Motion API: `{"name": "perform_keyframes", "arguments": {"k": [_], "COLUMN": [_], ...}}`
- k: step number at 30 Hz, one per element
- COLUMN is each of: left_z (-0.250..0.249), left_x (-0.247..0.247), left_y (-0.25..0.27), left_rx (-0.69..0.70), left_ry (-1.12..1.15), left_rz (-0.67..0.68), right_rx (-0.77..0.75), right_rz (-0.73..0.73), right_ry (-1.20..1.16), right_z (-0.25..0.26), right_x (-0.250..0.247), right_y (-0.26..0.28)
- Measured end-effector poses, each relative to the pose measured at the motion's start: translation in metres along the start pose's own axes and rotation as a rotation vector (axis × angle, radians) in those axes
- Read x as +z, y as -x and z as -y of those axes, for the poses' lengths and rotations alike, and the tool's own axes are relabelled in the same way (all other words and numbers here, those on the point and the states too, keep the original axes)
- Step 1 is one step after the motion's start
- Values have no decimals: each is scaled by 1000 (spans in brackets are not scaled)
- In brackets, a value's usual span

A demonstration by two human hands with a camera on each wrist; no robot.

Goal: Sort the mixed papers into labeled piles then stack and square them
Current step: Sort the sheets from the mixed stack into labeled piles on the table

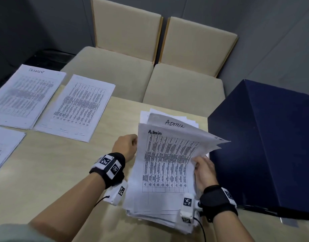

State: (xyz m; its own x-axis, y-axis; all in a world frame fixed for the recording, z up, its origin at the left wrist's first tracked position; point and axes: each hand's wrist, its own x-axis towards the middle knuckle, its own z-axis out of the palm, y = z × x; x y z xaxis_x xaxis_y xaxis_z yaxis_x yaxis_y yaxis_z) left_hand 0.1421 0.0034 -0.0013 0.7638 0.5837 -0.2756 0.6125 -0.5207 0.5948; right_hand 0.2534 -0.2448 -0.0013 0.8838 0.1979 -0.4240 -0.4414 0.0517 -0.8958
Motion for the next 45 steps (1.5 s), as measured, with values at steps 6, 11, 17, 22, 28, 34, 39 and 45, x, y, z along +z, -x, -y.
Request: {"name": "perform_keyframes", "arguments": {"k": [6, 11, 17, 22, 28, 34, 39, 45], "left_z": [-6, -15, -17, -4, -12, -16, -11, 1], "left_x": [-5, -10, -29, -38, -28, -2, 12, 13], "left_y": [-1, 8, 11, 3, 12, -4, -6, -7], "left_rx": [-155, 37, 239, 435, 295, -81, -153, -44], "left_ry": [82, -176, -537, -102, 557, -25, -64, -107], "left_rz": [123, 84, -157, -52, 298, 48, 70, 72], "right_rx": [-5, -34, -12, -11, -3, -3, 33, 167], "right_rz": [-61, -68, -97, -69, -114, -196, -212, 26], "right_ry": [-20, -53, -44, -38, -49, 17, -32, 173], "right_z": [-7, -5, -7, -5, 0, 3, 5, 10], "right_x": [-2, -3, -4, 0, 2, -4, -11, -5], "right_y": [-6, -2, -7, -8, -7, 0, -1, 22]}}
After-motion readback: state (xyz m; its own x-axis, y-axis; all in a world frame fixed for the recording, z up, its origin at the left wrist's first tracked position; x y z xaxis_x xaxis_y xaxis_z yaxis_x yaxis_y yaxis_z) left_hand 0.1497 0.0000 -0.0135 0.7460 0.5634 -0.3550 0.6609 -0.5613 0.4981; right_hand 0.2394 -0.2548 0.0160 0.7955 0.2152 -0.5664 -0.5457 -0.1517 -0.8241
